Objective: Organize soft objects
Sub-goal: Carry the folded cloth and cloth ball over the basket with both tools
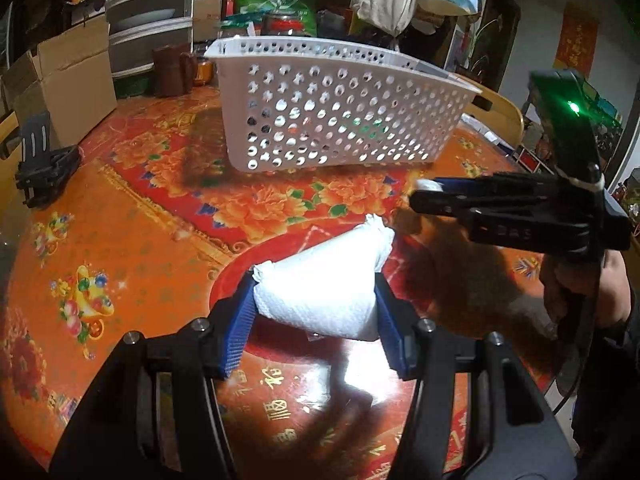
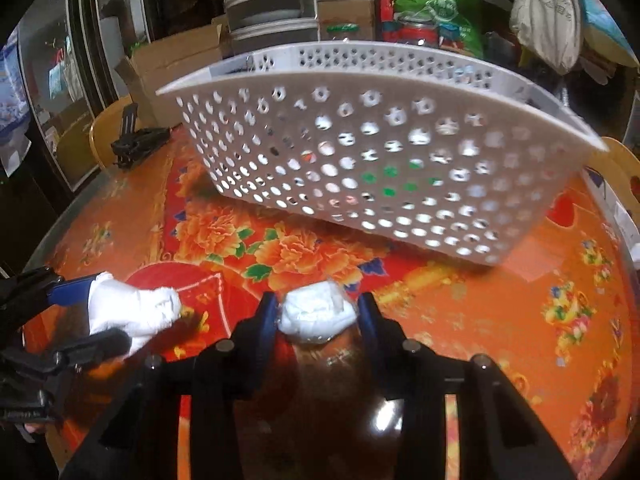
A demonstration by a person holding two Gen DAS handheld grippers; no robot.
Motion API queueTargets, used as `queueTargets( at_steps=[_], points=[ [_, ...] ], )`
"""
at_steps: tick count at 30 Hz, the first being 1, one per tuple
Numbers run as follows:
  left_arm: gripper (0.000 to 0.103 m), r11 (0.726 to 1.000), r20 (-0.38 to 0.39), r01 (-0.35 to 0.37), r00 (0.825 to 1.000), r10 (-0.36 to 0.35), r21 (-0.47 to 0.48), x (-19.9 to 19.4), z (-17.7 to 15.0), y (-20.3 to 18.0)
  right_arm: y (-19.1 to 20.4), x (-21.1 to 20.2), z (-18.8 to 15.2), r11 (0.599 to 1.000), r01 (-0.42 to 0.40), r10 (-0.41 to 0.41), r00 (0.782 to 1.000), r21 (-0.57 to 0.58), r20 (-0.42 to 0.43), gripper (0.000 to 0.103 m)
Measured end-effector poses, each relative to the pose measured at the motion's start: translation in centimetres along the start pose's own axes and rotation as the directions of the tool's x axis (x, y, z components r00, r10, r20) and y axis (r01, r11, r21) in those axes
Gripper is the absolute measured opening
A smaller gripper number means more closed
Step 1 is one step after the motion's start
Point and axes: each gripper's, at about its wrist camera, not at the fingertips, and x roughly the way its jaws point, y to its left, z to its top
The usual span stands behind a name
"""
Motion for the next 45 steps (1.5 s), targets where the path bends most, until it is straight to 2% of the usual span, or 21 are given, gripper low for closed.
queueTargets(
  at_steps=[9,17,21,28,33,38,45],
  points=[
    [0.053,1.000,0.055,0.017,0.998,-0.017,0.006,-2.4,0.6,-1.0,-3.2,-5.7,-3.1,0.999,0.024,-0.027,0.997,0.049,0.072,0.040],
    [0.053,1.000,0.117,0.018,0.993,-0.020,0.017,-5.3,1.7,-2.2,-3.2,-11.2,-4.7,0.998,0.046,-0.052,0.987,0.042,0.153,0.040],
    [0.053,1.000,0.141,0.017,0.990,-0.019,0.016,-6.5,2.9,-2.6,-2.8,-13.5,-4.5,0.998,0.055,-0.060,0.979,0.030,0.196,0.040],
    [0.053,1.000,0.194,0.015,0.981,-0.018,0.013,-9.1,6.1,-3.0,-2.4,-16.0,-2.4,0.997,0.071,-0.070,0.964,0.006,0.257,0.040],
    [0.053,1.000,0.227,0.026,0.974,-0.026,0.004,-10.3,10.2,-2.9,-2.5,-16.9,0.3,0.996,0.085,-0.076,0.958,-0.020,0.278,0.040],
    [0.053,1.000,0.222,0.026,0.975,-0.027,0.010,-9.5,14.7,-3.2,-2.8,-16.4,4.3,0.993,0.106,-0.087,0.954,-0.053,0.287,0.040],
    [0.053,1.000,0.176,0.018,0.984,-0.015,-0.011,-5.8,20.7,-3.1,-4.1,-12.7,10.2,0.990,0.124,-0.102,0.962,-0.071,0.253,0.040]
  ],
)
